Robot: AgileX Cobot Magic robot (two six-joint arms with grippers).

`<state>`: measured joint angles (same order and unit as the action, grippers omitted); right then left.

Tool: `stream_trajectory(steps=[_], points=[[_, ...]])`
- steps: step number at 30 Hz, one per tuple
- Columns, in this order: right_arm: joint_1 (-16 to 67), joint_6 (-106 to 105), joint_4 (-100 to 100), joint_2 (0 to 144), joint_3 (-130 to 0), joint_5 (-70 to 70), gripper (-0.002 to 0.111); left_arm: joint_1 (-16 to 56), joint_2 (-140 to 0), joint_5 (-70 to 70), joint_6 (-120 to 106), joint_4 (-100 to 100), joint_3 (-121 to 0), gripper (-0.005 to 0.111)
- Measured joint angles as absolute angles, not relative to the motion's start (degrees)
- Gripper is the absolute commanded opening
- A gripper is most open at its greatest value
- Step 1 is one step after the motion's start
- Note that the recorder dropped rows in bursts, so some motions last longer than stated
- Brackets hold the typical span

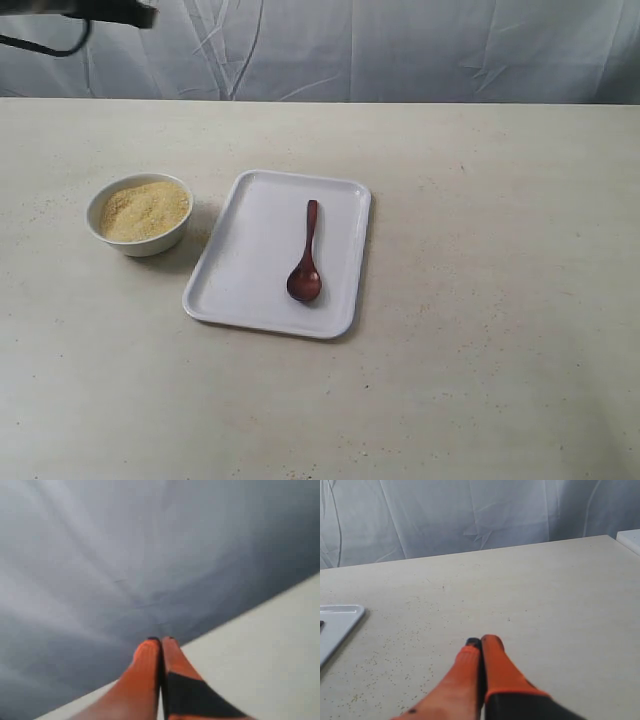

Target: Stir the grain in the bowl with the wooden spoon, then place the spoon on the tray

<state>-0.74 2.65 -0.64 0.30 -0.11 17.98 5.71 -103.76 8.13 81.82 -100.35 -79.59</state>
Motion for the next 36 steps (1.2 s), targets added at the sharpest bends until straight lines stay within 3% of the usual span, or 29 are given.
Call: stream_trajectory(steps=[4,8,10,12,13,15,19,26,36], points=[[-0.7,2.7,-0.6,0.3,-0.1,18.0,0.0,3.3,-98.7,-7.8,81.9,-96.9,-73.5,0.0],[-0.7,2.7,-0.6,0.3,-0.1,18.0,0.0,2.9,-94.6,-15.2,74.5,-75.9,-69.3,0.0],[-0.7,2.7,-0.6,0.3,-0.1,18.0,0.0,2.9,-93.1,-17.5,61.0,-58.9,-68.2,0.0],[-0.7,2.7,-0.6,0.3,-0.1,18.0,0.0,2.9,-92.1,-26.6,27.6,-28.4,-68.0,0.0],[-0.7,2.7,-0.6,0.3,-0.1,18.0,0.0,2.9,-92.1,-35.3,10.0,-13.8,-68.0,0.0],[-0.7,2.7,-0.6,0.3,-0.1,18.0,0.0,2.9,-92.0,-48.0,-1.2,-1.4,-68.0,0.0],[-0.7,2.7,-0.6,0.3,-0.1,18.0,0.0,2.9,-86.1,-58.7,-9.0,4.6,-68.0,0.0],[-0.7,2.7,-0.7,0.3,-0.1,18.0,0.0,2.9,-65.4,-61.1,-9.0,15.1,-63.6,0.0],[-0.7,2.7,-1.0,0.3,-0.1,18.0,0.0,2.9,-57.9,-62.3,-9.0,15.6,-63.4,0.0]])
